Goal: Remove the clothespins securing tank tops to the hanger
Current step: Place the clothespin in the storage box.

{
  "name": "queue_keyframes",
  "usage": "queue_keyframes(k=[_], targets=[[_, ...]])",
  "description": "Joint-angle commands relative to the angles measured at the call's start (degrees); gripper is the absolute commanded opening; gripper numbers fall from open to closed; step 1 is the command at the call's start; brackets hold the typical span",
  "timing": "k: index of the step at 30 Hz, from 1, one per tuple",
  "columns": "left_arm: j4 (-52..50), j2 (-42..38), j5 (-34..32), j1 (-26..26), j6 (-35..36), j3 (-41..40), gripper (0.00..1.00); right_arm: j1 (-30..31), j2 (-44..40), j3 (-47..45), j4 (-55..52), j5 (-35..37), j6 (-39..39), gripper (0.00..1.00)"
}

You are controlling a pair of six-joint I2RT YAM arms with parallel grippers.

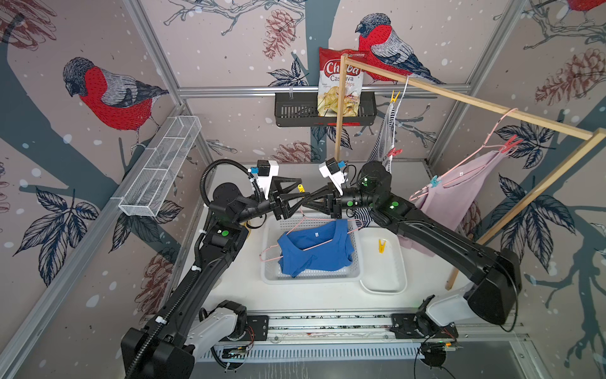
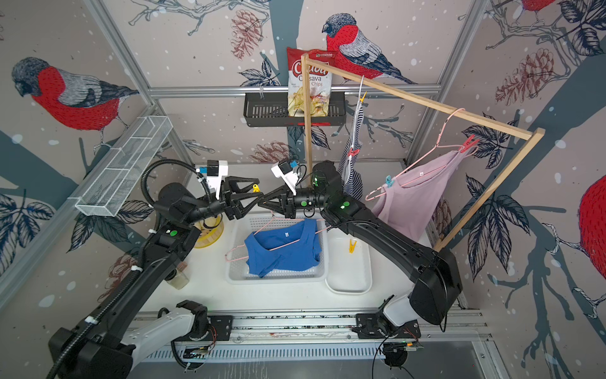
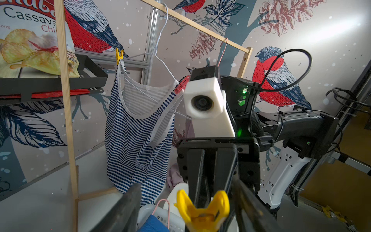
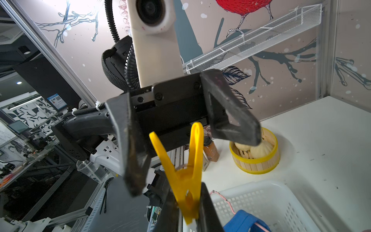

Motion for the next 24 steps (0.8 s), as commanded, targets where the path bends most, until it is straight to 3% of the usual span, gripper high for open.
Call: queue_keyframes(k=[1, 2, 9, 15, 24], targets=[[-1.38, -1.01, -2.71, -0.02, 1.95, 0.51, 0.93, 0.07, -0.65, -0.85, 1.25, -0.35, -0.59, 0.0], [-2.5, -1.62, -4.28, -0.02, 2.53, 0.52, 0.98, 0.12, -0.94, -1.2, 1.2, 0.01, -0.51, 0.0], [-6.1, -8.05, -15.6, 0.03, 4.6, -1.0, 0.98, -0.56, -3.48, -4.31, -6.19, 12.17, -1.39, 0.0], [-15.99, -12.0, -20.08, -0.05, 8.22, 0.66, 0.98, 0.6, -11.14, -10.62, -12.02, 24.94, -0.85, 0.0], [-25.96, -13.33, -25.25, -0.02, 4.79, -1.38, 0.97, 0.77, -24.06, -24.4, -13.56, 42.34, 5.31, 0.0]])
